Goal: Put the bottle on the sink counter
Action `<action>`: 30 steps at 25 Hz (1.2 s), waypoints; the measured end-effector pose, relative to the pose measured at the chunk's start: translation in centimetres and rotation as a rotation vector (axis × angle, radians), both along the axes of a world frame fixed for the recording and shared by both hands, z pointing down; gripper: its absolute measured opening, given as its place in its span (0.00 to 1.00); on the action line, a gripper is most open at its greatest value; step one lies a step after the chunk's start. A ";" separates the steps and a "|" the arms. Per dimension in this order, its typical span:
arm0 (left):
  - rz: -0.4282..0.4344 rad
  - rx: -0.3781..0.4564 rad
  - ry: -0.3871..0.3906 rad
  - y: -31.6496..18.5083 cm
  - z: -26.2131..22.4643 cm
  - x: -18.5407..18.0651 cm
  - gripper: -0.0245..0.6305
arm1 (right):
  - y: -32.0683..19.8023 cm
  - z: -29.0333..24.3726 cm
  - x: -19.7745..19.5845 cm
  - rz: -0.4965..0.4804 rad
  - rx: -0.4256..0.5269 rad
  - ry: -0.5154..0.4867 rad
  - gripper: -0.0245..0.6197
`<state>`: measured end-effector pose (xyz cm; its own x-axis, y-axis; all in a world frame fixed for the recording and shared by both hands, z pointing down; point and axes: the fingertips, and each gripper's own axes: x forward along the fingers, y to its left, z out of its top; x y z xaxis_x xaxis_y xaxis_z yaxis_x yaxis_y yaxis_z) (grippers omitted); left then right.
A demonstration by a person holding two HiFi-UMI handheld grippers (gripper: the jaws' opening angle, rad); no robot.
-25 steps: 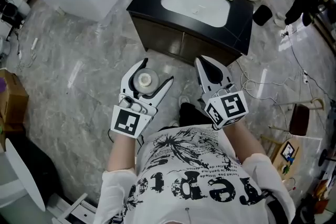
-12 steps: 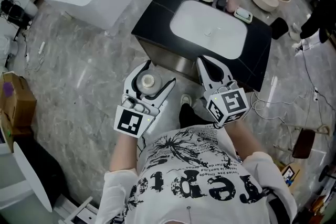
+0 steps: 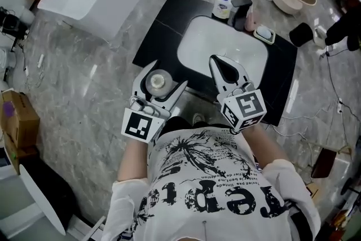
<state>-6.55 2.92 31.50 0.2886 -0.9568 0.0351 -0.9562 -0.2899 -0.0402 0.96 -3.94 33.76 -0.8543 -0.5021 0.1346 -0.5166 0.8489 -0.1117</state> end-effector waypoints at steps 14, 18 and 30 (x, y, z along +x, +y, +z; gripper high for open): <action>0.198 -0.043 0.006 -19.7 5.3 -8.5 0.57 | -16.7 6.3 -7.8 0.225 -0.132 0.031 0.06; 0.273 -0.134 -0.010 -25.7 8.1 -12.3 0.57 | -21.9 7.7 -11.2 0.307 -0.156 0.045 0.06; 0.433 -0.269 0.013 -42.2 18.4 -16.1 0.57 | -33.6 14.0 -15.3 0.486 -0.169 0.101 0.06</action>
<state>-22.65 -39.29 49.86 0.6590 -0.7065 0.2580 -0.7457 -0.6585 0.1016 -14.34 -37.53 47.74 -0.5067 -0.8014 0.3178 -0.8617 0.4829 -0.1559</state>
